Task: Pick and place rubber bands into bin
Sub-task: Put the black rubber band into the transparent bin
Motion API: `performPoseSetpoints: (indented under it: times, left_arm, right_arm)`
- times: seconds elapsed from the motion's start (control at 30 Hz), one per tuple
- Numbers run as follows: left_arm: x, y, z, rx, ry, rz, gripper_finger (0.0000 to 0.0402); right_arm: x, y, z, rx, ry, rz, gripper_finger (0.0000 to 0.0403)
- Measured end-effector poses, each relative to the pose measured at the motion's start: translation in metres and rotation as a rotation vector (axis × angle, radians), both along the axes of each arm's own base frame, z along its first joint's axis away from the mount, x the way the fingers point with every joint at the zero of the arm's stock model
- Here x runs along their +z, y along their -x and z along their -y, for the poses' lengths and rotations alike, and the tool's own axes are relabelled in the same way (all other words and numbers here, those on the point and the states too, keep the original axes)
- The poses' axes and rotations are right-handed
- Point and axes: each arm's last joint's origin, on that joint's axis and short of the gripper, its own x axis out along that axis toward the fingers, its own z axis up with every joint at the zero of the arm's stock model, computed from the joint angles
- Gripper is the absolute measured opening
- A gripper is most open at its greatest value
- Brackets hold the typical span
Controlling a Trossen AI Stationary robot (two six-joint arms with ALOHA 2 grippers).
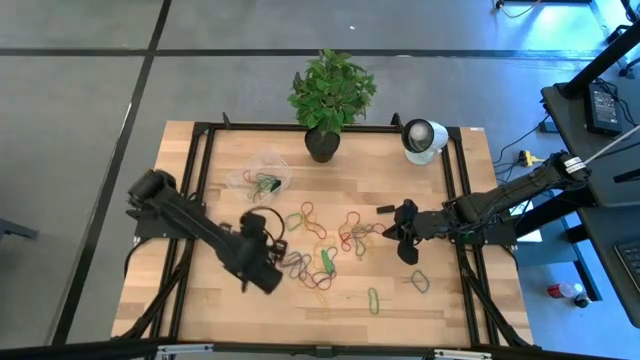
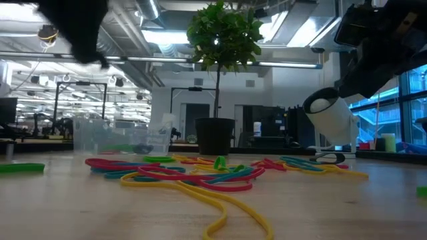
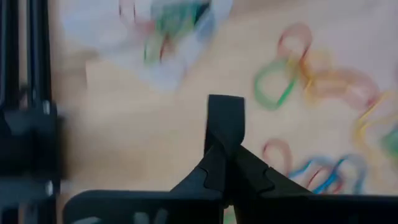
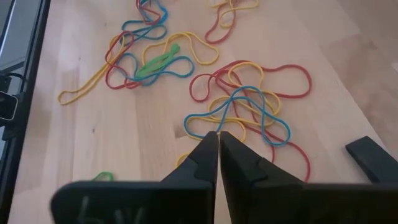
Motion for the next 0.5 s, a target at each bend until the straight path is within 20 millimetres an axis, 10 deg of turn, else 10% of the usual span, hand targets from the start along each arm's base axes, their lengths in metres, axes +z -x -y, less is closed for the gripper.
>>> performPoseSetpoints:
  times: [0.23, 0.5]
  left_arm:
    - [0.043, 0.010, -0.055, -0.014, -0.085, 0.074, 0.0002]
    - [0.046, -0.003, -0.141, -0.083, 0.003, -0.175, 0.0002]
  right_arm:
    - [0.000, 0.000, 0.000, -0.005, 0.003, 0.003, 0.0021]
    - [0.003, -0.002, -0.001, -0.010, -0.015, 0.038, 0.0021]
